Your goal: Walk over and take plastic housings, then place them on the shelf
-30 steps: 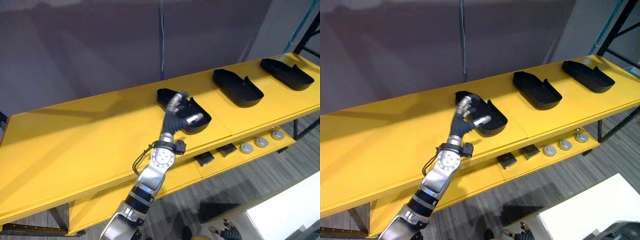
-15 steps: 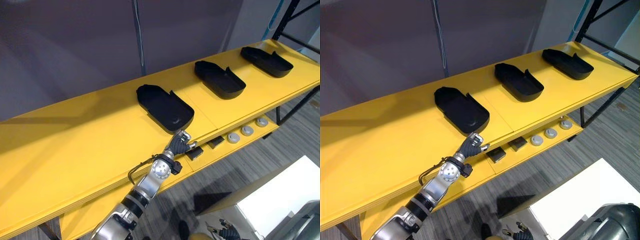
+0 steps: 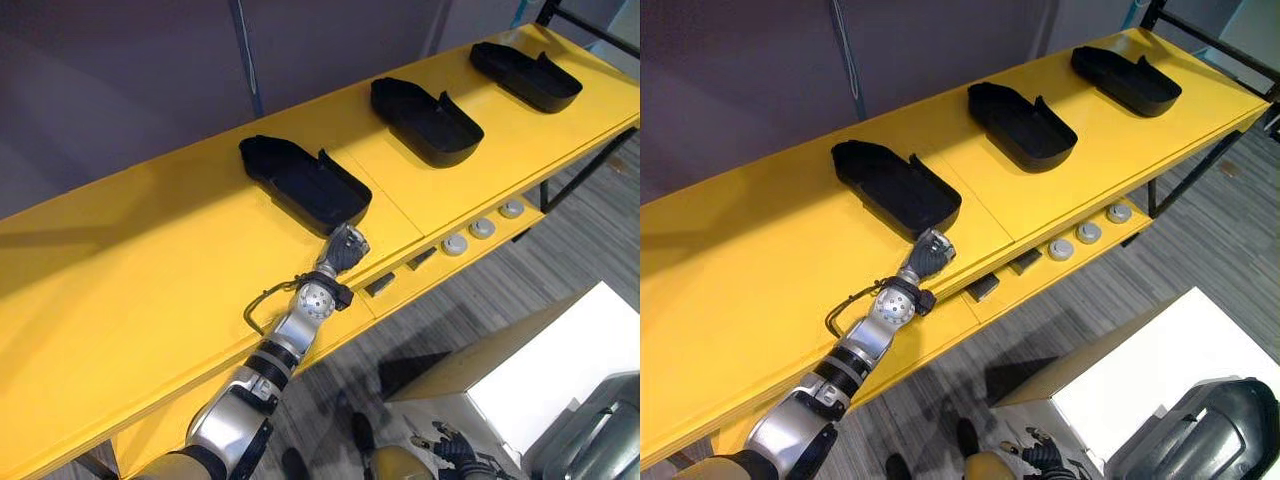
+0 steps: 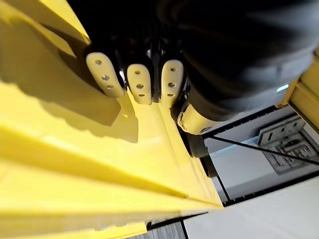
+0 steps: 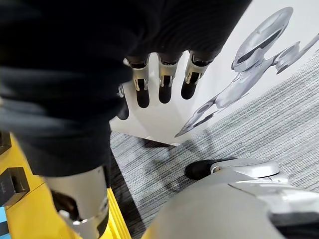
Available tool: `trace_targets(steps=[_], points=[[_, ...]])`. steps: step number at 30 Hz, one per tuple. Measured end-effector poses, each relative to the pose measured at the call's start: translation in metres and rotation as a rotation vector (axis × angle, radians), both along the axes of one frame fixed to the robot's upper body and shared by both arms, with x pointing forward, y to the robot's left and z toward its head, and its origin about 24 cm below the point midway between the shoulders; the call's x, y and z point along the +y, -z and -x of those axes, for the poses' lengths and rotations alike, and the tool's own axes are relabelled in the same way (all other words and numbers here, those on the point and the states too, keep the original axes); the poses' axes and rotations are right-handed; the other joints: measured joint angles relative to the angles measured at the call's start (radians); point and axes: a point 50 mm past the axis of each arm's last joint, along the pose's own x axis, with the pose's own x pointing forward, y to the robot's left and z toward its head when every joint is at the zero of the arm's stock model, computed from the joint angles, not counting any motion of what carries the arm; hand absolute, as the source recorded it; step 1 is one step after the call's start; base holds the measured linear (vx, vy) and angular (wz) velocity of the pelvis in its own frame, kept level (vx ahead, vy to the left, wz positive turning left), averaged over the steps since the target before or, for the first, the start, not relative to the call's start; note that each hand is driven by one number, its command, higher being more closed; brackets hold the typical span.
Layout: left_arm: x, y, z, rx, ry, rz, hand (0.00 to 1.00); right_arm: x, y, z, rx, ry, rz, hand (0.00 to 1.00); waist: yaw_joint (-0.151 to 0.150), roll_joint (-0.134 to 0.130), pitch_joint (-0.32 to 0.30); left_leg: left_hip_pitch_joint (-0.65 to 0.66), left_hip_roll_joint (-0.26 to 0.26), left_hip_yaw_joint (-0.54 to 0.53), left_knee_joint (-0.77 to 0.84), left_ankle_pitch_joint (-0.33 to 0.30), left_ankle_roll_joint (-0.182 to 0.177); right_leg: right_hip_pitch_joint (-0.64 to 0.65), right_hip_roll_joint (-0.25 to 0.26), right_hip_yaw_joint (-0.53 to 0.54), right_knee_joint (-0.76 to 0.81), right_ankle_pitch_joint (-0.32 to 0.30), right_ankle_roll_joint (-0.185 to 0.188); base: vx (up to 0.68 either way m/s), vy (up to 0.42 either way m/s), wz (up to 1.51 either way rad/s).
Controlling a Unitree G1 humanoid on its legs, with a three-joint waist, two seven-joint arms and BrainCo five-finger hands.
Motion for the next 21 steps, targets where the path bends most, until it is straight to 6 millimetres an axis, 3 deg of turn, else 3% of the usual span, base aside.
trace_targets(steps=[14,21], points=[[0.007,-0.003,-0.005,0.011,-0.108,0.044,1.0,0.002,0.0,0.0,-0.007,0.011,-0.008,0.0,0.001,0.001,0.004,0.005,0.002,0.004,0.0,-0.001,-0.002,0.0,0.001,0.001,0.009,0.0,0.0,-0.03,-0.008,0.0],[0.001,-0.02,0.021,-0.11,-0.061,0.143,1.0,0.001,0.001,0.003,0.001,0.024,-0.002,0.0,0.011,0.002,0.003,0.01,-0.002,-0.025,0.0,0.002,0.002,0.016,-0.005,-0.021,0.007,-0.003,0.003,-0.02,-0.006,0.09]])
